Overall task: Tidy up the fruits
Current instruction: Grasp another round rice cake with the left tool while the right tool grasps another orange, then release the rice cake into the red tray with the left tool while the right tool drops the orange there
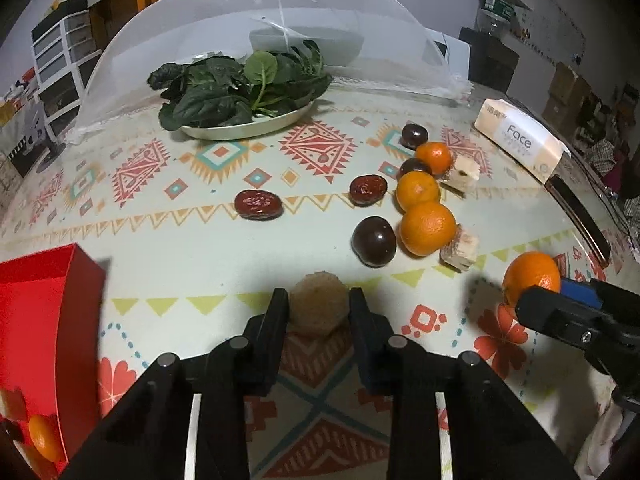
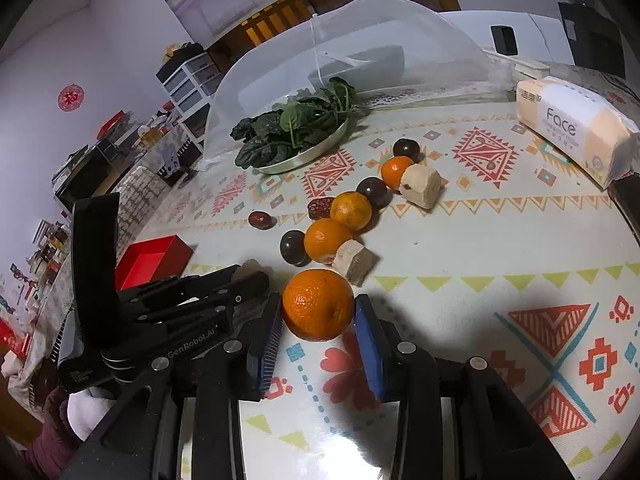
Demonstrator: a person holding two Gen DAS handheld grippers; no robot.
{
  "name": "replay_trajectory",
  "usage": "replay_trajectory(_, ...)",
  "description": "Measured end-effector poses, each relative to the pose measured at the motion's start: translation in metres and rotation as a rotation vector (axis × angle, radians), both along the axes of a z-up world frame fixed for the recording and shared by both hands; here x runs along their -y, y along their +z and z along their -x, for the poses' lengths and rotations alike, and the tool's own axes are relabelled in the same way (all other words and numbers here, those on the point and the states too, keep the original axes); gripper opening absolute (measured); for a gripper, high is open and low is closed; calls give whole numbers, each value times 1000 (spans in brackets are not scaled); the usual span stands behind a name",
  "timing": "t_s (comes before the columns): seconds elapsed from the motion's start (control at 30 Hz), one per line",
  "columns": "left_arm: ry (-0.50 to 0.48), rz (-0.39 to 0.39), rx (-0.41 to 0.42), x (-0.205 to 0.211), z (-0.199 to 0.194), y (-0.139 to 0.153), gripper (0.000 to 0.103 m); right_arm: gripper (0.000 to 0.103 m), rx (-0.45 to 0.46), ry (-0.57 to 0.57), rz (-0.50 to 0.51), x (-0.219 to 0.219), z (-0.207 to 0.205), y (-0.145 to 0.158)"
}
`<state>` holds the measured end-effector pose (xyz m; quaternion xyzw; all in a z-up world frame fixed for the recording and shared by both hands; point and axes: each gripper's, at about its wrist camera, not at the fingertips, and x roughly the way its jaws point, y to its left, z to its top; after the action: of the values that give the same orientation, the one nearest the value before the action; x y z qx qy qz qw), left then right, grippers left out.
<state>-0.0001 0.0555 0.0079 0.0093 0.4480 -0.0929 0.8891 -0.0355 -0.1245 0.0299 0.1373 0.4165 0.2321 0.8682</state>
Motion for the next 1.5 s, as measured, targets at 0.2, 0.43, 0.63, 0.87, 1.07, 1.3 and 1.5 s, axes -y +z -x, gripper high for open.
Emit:
replay_trajectory(0.2, 37, 70, 47, -23, 23, 25, 30, 39, 17, 17, 23, -11, 9, 10)
replay_trajectory(0.43, 121, 140, 134, -89, 63, 67, 30, 39, 62, 74, 50, -48, 27, 33)
replay_trajectory(0.63, 257, 130, 173, -172, 87, 81, 30, 39, 98, 184, 77, -112, 43, 48)
replay_trajectory(0.87, 396, 160, 142, -257, 93, 68, 30, 39, 100, 326, 98, -198, 51, 49)
replay_trajectory(1.07, 460, 191, 84, -299, 80, 47, 30, 39, 76, 400, 137, -257, 47, 37)
replay_trajectory(1.3, 468, 216, 52, -312, 72, 34, 30, 39, 31, 413, 184, -293, 27, 16)
replay_trajectory(1.5, 475, 236, 37, -319, 69, 28, 30, 39, 4, 418, 212, -310, 16, 4)
